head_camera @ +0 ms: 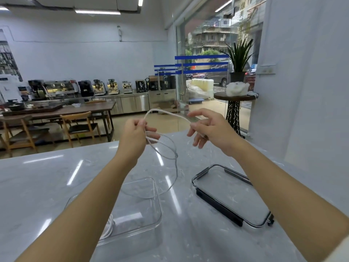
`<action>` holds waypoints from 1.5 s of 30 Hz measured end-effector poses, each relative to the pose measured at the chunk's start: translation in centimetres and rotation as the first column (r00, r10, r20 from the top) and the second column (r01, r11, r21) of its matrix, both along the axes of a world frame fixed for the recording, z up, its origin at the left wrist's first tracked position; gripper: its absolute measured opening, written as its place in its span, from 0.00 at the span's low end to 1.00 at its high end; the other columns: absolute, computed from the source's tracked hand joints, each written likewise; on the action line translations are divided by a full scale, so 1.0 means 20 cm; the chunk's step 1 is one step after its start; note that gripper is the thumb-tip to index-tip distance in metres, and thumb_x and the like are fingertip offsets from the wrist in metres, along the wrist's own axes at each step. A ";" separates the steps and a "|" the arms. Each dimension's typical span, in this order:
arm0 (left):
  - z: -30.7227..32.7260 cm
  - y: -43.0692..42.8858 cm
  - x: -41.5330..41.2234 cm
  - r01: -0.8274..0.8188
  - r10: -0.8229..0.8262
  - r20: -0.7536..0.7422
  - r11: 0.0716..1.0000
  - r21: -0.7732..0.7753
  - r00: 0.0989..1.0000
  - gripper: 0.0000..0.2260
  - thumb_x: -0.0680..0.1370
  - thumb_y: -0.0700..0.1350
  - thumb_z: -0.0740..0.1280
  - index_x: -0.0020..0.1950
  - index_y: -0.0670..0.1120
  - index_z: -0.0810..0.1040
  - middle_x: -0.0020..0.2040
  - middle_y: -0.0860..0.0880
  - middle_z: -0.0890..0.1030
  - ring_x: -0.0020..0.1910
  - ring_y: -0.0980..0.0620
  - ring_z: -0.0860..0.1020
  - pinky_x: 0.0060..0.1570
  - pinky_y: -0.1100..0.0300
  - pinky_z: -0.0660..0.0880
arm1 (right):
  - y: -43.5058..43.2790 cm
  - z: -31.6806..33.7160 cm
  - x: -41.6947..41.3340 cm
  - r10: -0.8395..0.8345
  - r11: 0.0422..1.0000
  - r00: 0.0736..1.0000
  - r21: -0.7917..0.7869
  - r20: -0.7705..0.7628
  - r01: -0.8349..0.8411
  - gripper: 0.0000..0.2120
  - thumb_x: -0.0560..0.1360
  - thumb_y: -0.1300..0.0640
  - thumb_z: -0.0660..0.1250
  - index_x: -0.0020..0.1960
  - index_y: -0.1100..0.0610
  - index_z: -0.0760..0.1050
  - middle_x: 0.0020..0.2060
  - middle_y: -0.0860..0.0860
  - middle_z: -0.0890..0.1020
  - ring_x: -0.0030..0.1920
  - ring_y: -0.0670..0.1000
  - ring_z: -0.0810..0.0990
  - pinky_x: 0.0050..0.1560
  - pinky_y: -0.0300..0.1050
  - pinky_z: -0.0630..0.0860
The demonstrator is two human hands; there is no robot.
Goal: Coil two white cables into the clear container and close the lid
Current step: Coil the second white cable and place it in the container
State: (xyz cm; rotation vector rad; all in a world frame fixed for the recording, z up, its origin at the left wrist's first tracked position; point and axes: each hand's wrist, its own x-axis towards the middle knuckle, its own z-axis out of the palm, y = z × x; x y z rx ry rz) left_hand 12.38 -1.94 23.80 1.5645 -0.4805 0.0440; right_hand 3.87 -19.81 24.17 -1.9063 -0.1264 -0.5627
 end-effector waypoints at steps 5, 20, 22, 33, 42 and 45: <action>-0.16 0.01 0.06 0.170 -0.132 -0.125 0.911 0.377 0.983 0.10 0.81 0.41 0.56 0.52 0.38 0.75 0.45 0.44 0.81 0.42 0.49 0.80 0.44 0.58 0.76 | 0.02 0.02 -0.02 0.373 0.849 0.927 0.392 0.031 -0.355 0.09 0.76 0.61 0.60 0.50 0.63 0.76 0.39 0.58 0.83 0.32 0.54 0.83 0.25 0.42 0.78; -0.10 0.08 -0.05 0.407 -0.473 -0.010 0.748 0.524 0.881 0.06 0.76 0.42 0.67 0.50 0.42 0.79 0.43 0.46 0.81 0.41 0.53 0.79 0.47 0.59 0.77 | 0.29 -0.03 0.12 0.042 0.998 0.996 0.037 0.083 -0.045 0.06 0.68 0.64 0.72 0.35 0.58 0.78 0.25 0.44 0.77 0.26 0.37 0.72 0.28 0.27 0.67; -0.10 0.07 -0.06 0.397 -0.434 0.019 0.841 0.367 0.901 0.04 0.77 0.38 0.63 0.47 0.40 0.78 0.38 0.44 0.79 0.34 0.52 0.79 0.40 0.59 0.80 | 0.33 -0.05 0.14 0.069 0.995 0.995 0.070 0.065 -0.074 0.01 0.71 0.61 0.70 0.43 0.57 0.79 0.34 0.50 0.79 0.32 0.39 0.75 0.33 0.29 0.71; -0.03 0.38 0.02 0.146 -0.117 -0.362 0.988 0.052 0.925 0.12 0.80 0.44 0.59 0.43 0.39 0.77 0.30 0.47 0.75 0.25 0.53 0.73 0.25 0.64 0.75 | 0.39 -0.21 0.24 0.003 0.999 0.996 -0.038 -0.092 -0.007 0.11 0.78 0.57 0.61 0.43 0.61 0.78 0.25 0.51 0.74 0.33 0.50 0.72 0.40 0.41 0.68; -0.09 0.51 0.00 0.039 -0.110 0.099 0.839 0.543 0.989 0.14 0.76 0.57 0.61 0.56 0.50 0.73 0.50 0.56 0.77 0.50 0.60 0.75 0.47 0.65 0.71 | 0.43 -0.17 0.31 0.150 0.923 0.988 -0.352 -0.037 -0.153 0.09 0.76 0.55 0.65 0.47 0.58 0.81 0.27 0.49 0.72 0.29 0.43 0.69 0.32 0.32 0.65; -0.15 0.52 -0.01 0.339 -0.316 -0.127 0.833 0.437 0.940 0.11 0.79 0.50 0.58 0.49 0.44 0.76 0.38 0.51 0.80 0.38 0.54 0.79 0.45 0.61 0.76 | 0.46 -0.17 0.32 0.167 0.926 0.984 -0.352 0.063 -0.135 0.06 0.75 0.57 0.66 0.44 0.57 0.82 0.27 0.52 0.75 0.30 0.43 0.71 0.37 0.33 0.67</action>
